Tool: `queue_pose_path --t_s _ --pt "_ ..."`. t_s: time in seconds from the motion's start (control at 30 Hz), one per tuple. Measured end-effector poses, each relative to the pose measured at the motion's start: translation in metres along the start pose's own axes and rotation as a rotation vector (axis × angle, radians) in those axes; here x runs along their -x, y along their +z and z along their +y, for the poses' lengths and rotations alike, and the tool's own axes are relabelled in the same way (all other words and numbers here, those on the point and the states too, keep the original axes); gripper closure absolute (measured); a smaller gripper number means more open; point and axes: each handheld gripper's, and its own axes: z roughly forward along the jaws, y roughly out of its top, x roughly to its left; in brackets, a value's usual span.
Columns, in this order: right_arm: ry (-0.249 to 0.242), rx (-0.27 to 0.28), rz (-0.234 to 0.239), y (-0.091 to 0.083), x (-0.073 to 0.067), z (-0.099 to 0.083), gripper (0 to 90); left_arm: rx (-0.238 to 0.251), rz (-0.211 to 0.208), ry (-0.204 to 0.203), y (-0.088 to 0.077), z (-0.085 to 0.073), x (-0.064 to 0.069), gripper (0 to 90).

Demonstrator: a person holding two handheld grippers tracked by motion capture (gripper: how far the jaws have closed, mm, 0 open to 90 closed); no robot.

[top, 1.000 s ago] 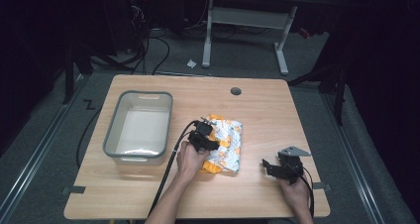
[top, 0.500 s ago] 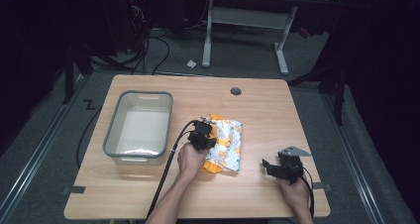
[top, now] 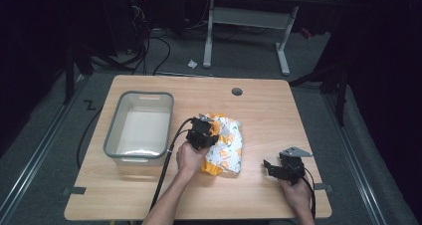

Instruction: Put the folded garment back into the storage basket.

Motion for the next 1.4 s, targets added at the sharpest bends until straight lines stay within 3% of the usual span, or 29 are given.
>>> queue_pose_path --t_s 0.47,0.87,1.1,1.4 --pt "-0.002 0.0 0.0 0.0 0.0 0.0 26.8 0.075 -0.08 -0.018 -0.033 0.004 0.0 73.5" --pt "-0.002 0.001 0.0 0.0 0.0 0.0 26.8 0.094 -0.093 -0.02 -0.049 0.005 -0.002 73.4" --pt "-0.001 0.0 0.001 0.0 0.0 0.0 26.8 0.108 -0.084 -0.002 -0.061 0.01 -0.002 73.4" --pt "-0.001 0.0 0.001 0.0 0.0 0.0 26.8 0.139 -0.109 -0.035 -0.075 0.011 -0.01 73.4"
